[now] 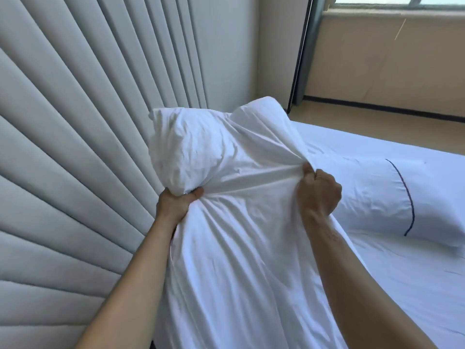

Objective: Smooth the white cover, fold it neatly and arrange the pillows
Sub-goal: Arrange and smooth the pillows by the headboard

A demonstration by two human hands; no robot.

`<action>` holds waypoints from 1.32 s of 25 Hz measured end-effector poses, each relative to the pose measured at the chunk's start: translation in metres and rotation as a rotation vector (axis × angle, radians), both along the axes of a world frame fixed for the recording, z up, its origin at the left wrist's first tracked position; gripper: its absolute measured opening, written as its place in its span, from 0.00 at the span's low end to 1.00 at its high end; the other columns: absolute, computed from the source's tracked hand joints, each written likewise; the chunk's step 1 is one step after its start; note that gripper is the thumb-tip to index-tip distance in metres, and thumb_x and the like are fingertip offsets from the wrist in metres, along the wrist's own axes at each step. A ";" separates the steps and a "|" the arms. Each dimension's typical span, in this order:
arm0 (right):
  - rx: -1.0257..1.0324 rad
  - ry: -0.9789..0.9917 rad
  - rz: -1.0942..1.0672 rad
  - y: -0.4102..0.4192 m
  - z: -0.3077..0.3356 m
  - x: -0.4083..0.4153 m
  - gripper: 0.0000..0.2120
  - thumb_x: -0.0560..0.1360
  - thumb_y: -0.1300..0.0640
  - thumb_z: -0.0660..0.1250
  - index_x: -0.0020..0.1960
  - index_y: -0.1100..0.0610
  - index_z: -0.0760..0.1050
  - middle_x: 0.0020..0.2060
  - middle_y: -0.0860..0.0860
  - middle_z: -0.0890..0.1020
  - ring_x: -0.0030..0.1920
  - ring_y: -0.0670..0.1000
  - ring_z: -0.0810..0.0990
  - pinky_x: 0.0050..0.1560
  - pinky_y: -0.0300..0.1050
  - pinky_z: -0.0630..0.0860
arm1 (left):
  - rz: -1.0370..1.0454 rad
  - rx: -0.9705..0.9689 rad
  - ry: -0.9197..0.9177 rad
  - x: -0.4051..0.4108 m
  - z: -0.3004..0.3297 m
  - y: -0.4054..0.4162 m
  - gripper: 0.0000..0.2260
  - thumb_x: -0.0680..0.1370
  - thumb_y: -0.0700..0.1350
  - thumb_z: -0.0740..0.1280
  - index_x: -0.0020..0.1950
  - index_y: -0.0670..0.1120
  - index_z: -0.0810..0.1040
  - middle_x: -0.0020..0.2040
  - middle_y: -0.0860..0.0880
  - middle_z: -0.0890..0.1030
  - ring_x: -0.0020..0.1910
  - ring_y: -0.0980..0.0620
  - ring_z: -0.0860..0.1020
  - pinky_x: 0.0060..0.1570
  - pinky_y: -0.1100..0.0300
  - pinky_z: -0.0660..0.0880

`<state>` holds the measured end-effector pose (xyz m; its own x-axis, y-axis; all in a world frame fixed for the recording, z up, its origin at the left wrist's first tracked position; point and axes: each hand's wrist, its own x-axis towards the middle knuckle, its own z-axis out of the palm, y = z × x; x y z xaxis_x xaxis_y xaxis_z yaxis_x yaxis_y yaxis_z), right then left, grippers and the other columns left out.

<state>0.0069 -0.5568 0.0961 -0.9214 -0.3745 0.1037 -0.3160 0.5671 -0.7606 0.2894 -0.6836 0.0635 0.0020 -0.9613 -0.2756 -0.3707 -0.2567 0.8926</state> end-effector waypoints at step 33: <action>0.643 0.025 0.549 -0.132 -0.258 0.077 0.37 0.76 0.24 0.46 0.80 0.34 0.40 0.82 0.45 0.35 0.81 0.59 0.32 0.76 0.71 0.34 | -0.971 -0.708 -1.115 -0.070 -0.200 -0.127 0.32 0.81 0.66 0.49 0.83 0.55 0.52 0.84 0.44 0.46 0.82 0.40 0.41 0.77 0.33 0.41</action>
